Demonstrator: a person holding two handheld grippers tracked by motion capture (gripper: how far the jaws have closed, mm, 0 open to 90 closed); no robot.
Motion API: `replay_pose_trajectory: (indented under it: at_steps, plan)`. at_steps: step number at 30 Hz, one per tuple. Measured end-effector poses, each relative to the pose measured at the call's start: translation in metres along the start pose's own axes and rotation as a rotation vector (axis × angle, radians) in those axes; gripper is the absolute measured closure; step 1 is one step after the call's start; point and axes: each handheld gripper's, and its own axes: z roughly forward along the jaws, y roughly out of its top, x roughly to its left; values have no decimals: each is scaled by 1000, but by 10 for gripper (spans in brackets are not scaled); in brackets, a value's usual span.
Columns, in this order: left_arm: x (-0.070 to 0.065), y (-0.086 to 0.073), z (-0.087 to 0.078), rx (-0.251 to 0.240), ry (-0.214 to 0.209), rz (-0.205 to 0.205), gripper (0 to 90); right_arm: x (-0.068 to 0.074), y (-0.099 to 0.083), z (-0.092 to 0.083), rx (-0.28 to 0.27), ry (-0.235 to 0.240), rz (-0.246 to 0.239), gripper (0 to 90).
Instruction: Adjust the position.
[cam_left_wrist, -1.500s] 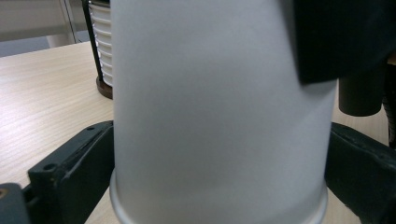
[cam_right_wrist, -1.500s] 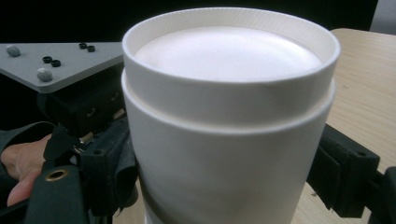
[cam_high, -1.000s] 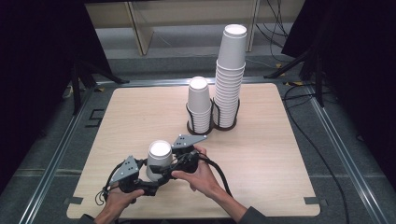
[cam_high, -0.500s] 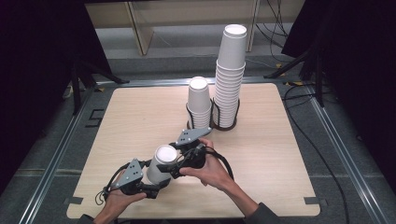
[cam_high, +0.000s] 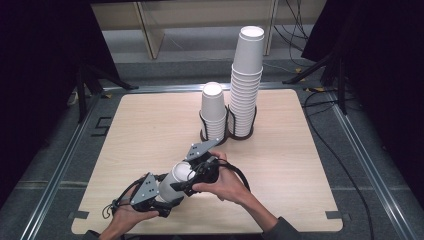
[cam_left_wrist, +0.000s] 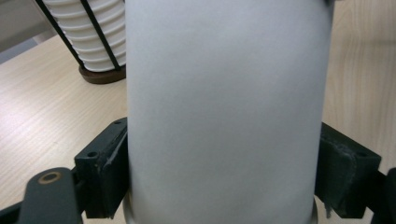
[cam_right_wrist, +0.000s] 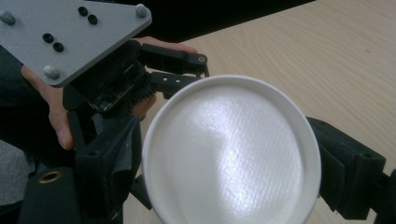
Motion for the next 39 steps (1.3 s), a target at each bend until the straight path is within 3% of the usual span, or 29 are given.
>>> replay_pose_trajectory:
  at_steps: [10, 12, 14, 16, 18, 19, 22, 27, 28, 29, 30, 33, 34, 39]
  plan:
    - [-3, 0, 1, 48, -19, 36, 167, -1, -4, 3, 55, 24, 5, 212]
    - [-3, -1, 3, 40, -20, 29, 149, -1, -5, 3, 56, 30, 16, 220]
    - [-3, -1, 4, 18, -20, 21, 138, 0, -5, 2, 58, 30, 31, 226]
    - [-2, -2, 4, -17, -19, 14, 112, -3, -3, 0, 43, 35, -7, 235]
    - [-2, -1, 3, -43, -15, 6, 99, -3, -3, -8, 25, 47, 40, 240]
    - [-2, -1, 2, -68, -26, 0, 99, -6, -3, -10, 0, 51, 14, 241]
    - [-3, 1, 0, -131, -39, -18, 96, -8, -2, -16, -22, 67, 34, 243]
    - [0, 2, -4, -178, -37, -50, 75, -7, 0, -23, -44, 73, 40, 244]
    - [2, 2, -5, -195, -43, -84, 60, -7, 1, -27, -57, 64, 32, 245]
    - [4, 2, -5, -212, -45, -103, 75, -6, 2, -31, -49, 50, 59, 245]
    - [4, 2, -5, -212, -45, -103, 84, -9, 3, -34, -65, 34, 25, 246]
    - [9, 1, -11, -223, -24, -118, 137, -15, 3, -46, -100, 4, 51, 247]
    - [10, 0, -10, -252, -35, -133, 147, -18, 3, -50, -114, -11, 52, 247]
    - [12, 1, -12, -249, -12, -156, 146, -23, 1, -57, -156, -17, 84, 247]
